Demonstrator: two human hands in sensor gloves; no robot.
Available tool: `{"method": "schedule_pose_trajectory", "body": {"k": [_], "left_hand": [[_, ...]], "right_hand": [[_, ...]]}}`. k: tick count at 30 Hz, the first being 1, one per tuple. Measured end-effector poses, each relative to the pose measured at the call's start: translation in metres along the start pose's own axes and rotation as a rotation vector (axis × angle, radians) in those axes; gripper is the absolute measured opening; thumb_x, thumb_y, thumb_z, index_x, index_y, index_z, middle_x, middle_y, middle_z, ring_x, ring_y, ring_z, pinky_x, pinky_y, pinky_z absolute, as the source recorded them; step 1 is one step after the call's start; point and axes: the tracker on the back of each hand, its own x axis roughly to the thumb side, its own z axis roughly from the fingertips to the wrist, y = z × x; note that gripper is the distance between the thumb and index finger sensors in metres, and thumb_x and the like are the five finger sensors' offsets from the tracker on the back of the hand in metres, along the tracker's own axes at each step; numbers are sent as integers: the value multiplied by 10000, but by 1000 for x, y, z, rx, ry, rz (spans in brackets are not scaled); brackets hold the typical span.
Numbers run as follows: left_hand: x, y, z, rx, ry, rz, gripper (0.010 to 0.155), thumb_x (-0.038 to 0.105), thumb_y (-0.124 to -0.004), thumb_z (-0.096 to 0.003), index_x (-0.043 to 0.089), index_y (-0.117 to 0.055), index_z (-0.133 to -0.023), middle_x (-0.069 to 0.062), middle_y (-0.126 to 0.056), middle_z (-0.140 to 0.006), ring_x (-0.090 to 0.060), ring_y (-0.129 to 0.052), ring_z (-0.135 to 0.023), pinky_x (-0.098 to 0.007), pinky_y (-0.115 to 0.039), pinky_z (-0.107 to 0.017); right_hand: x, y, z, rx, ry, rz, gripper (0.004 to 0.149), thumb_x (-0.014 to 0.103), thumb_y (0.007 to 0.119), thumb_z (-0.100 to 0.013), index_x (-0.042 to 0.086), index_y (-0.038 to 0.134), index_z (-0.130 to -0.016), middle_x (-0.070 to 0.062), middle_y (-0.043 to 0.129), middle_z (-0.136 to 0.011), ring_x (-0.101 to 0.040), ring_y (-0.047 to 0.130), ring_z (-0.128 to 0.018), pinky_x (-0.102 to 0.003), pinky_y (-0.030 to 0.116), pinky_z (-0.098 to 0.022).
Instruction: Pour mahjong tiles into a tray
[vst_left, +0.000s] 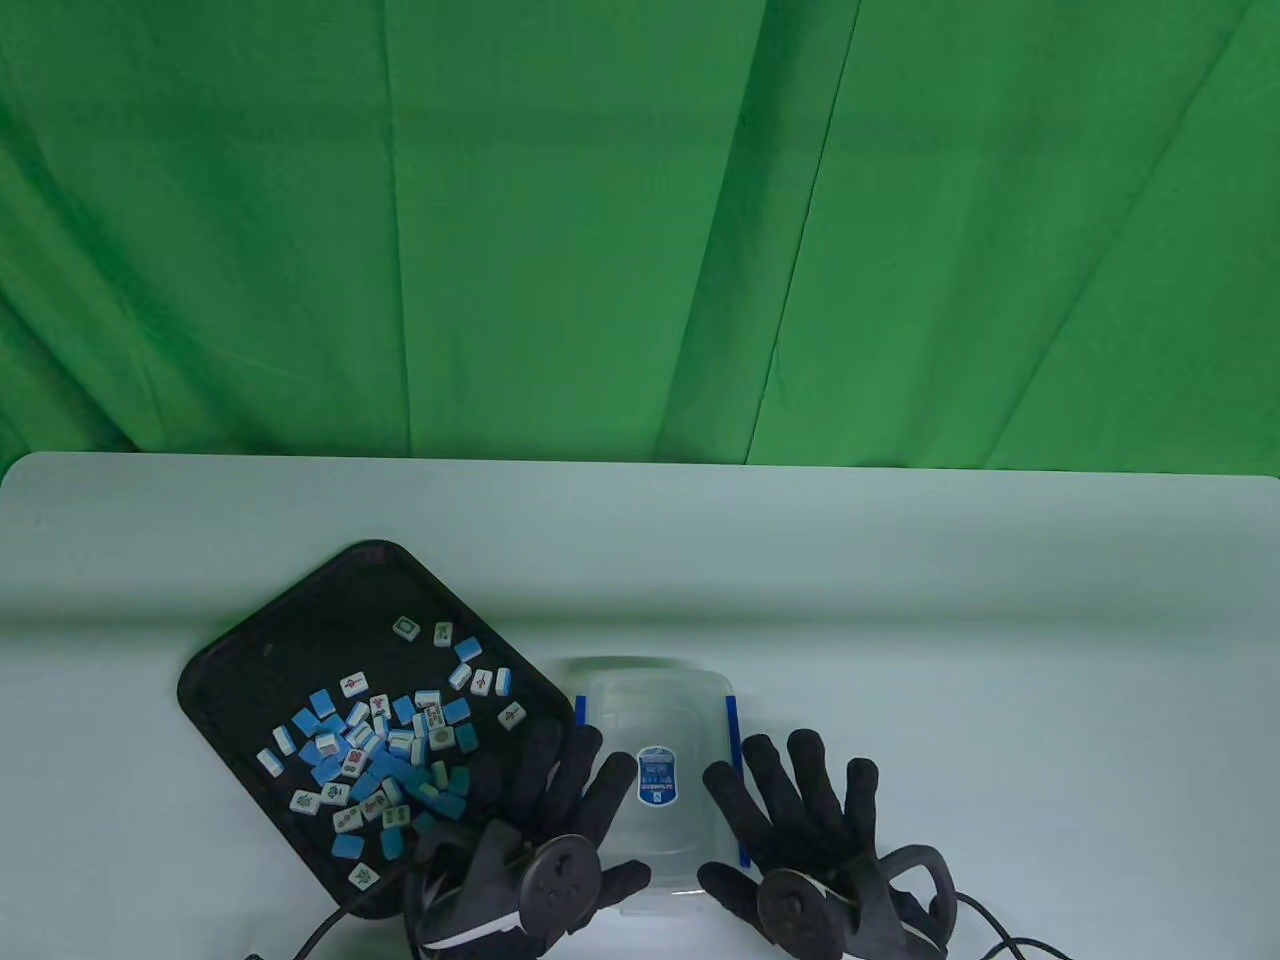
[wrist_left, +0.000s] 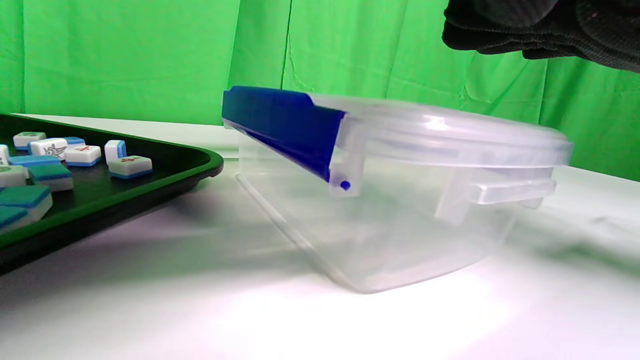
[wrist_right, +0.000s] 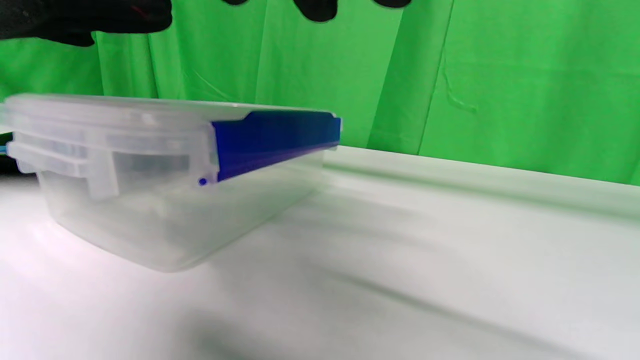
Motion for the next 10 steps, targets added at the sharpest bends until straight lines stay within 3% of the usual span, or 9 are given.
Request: {"method": "schedule_pose_trajectory", "body": {"k": [10], "left_hand": [[-2,-1,0,2,6,20,839,716,-474,-558,307,-117,-1199,-124,-83,-1250,-414,-5,-1102,-791,-220,-651]], "right_hand": [[2,5,-3,34,-2,3,763,708,412,-595,323,214,-1224,-119,257,-1313,-496,234,-1164,-783,238,-743]]}}
